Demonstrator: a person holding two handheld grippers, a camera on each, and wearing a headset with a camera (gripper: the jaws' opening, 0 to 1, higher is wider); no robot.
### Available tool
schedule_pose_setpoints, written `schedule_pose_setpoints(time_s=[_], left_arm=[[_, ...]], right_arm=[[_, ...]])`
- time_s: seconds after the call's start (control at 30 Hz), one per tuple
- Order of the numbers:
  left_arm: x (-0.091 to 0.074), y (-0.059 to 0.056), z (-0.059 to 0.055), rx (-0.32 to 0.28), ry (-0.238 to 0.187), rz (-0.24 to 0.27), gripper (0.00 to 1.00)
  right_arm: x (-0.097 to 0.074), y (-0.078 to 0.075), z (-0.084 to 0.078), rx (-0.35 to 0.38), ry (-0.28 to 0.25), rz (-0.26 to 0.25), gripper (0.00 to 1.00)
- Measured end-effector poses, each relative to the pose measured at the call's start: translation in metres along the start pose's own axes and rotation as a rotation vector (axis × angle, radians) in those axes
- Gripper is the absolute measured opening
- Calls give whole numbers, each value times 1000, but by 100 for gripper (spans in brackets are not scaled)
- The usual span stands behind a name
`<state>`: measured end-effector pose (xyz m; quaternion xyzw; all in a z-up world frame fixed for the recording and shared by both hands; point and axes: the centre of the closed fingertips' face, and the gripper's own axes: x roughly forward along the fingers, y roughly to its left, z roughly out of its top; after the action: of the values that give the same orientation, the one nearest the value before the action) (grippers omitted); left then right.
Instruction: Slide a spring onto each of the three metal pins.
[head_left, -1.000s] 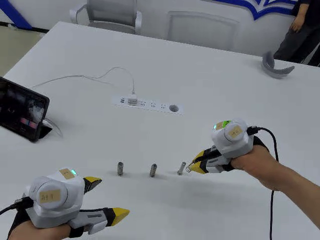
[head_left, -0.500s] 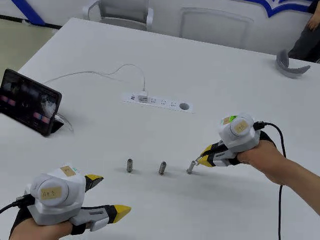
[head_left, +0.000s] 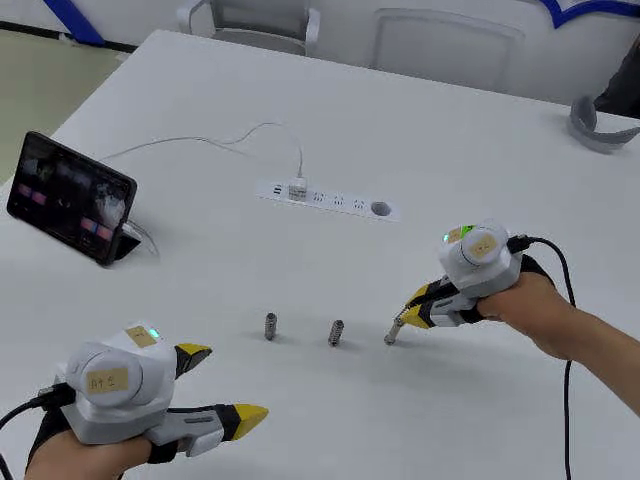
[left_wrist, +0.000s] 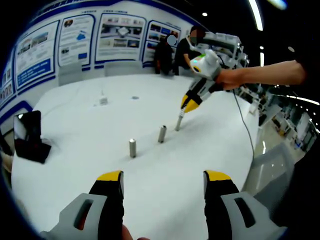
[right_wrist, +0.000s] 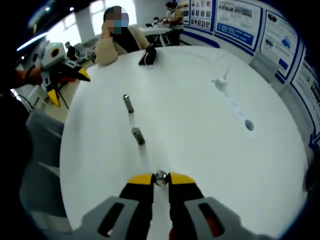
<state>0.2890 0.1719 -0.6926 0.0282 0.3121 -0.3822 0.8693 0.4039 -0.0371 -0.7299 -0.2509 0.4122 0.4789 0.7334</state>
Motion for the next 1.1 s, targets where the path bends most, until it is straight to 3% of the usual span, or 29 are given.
schedule_pose_setpoints(time_s=[0.5,1.1], left_arm=[[-2,0,8,-8,-24,5,70],[-10,8,4,-24,-19,30,70]], right_arm=[[11,0,-3,-3,16,15,13],[30,3,-11,-26,60,36,13]])
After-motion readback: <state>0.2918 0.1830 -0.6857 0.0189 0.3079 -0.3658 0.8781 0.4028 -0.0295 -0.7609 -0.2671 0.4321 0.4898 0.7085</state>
